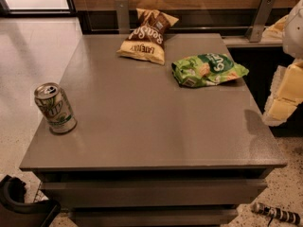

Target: Move brown chip bag near 7up can

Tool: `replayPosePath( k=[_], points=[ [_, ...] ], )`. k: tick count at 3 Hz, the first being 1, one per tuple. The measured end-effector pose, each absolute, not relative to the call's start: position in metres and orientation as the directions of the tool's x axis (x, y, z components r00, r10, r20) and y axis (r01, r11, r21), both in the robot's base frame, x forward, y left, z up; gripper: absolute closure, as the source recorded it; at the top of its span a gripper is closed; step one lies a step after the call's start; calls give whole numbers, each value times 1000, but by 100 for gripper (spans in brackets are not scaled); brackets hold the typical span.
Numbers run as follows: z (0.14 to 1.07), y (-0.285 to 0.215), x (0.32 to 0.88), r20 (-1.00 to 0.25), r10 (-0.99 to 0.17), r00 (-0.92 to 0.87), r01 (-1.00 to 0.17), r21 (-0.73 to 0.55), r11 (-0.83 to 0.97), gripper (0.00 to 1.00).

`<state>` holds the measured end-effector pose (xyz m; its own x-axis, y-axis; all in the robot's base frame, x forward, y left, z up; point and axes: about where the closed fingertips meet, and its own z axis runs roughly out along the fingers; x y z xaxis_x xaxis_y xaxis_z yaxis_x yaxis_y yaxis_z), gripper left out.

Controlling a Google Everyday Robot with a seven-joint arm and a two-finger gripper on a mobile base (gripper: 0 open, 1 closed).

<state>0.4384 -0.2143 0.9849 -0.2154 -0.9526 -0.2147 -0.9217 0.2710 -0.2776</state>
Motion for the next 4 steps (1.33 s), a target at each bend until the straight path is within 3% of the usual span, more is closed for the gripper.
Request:
replayPosePath(
  k=[2, 4],
  points=[
    [990, -219, 454, -251, -934, -253, -901, -292, 322, 0],
    [995, -217, 558, -525, -734, -431, -777, -199, 598, 0]
  ],
)
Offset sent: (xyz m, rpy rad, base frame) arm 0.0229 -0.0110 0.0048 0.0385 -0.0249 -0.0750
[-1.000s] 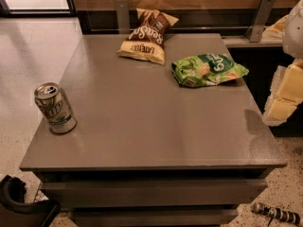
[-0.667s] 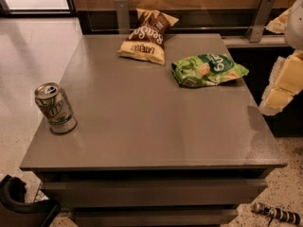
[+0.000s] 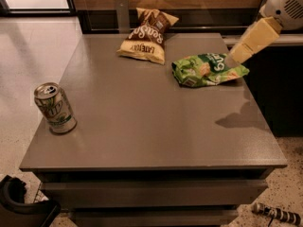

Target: Move brown chip bag near 7up can

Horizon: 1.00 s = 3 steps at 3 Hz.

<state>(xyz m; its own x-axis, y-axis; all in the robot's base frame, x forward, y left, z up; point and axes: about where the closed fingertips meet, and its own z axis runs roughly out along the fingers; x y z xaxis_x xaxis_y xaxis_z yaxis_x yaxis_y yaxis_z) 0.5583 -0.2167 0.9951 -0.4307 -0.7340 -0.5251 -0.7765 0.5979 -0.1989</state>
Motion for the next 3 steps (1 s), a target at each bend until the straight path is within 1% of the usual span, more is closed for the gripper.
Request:
replayPosePath(
  k=[1, 2, 3],
  points=[
    [1016, -182, 624, -666, -588, -459, -702, -133, 699, 0],
    [1029, -139, 672, -751, -446, -488, -635, -45, 771, 0],
    [1029, -139, 672, -751, -446, -488, -635, -45, 771, 0]
  ],
)
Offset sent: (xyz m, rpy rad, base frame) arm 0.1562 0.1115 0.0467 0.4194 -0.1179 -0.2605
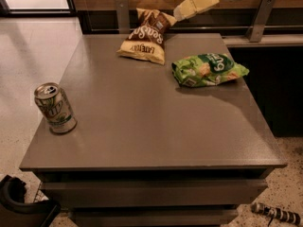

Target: Move brown chip bag near 7up can

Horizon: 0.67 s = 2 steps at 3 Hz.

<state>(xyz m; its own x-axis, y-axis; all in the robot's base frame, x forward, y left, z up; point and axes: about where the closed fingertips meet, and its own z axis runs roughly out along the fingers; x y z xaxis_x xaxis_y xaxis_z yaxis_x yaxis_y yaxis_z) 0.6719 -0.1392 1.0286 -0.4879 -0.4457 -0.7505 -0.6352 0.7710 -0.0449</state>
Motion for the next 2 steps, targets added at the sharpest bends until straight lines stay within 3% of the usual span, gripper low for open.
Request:
replayPosePath(
  k=[1, 2],
  points=[
    [1015, -135, 701, -725, -432, -536, -595, -38, 803, 0],
    [975, -108, 767, -688, -371, -624, -502, -12, 865, 0]
  ],
)
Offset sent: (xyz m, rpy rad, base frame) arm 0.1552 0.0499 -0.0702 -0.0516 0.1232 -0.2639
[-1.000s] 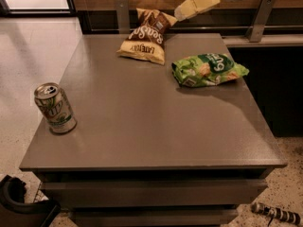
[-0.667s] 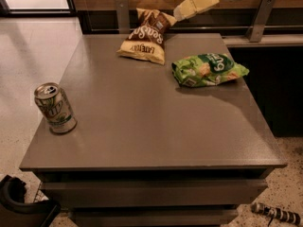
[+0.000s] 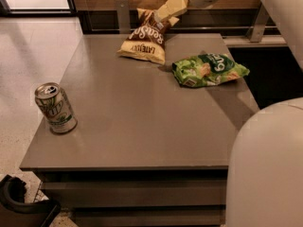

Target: Move brown chip bag near 7up can

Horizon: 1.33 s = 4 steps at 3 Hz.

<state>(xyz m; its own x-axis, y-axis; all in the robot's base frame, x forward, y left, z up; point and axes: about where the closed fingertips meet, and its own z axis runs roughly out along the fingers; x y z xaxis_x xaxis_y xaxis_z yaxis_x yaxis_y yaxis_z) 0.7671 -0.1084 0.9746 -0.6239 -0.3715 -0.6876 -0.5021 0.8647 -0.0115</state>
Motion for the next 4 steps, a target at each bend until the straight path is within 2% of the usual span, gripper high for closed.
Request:
replayPosePath(
  k=[2, 4],
  points=[
    [927, -71, 827, -708, -200, -678, -403, 130, 906, 0],
    [899, -22, 874, -747, -52, -663, -362, 259, 895, 0]
  ],
)
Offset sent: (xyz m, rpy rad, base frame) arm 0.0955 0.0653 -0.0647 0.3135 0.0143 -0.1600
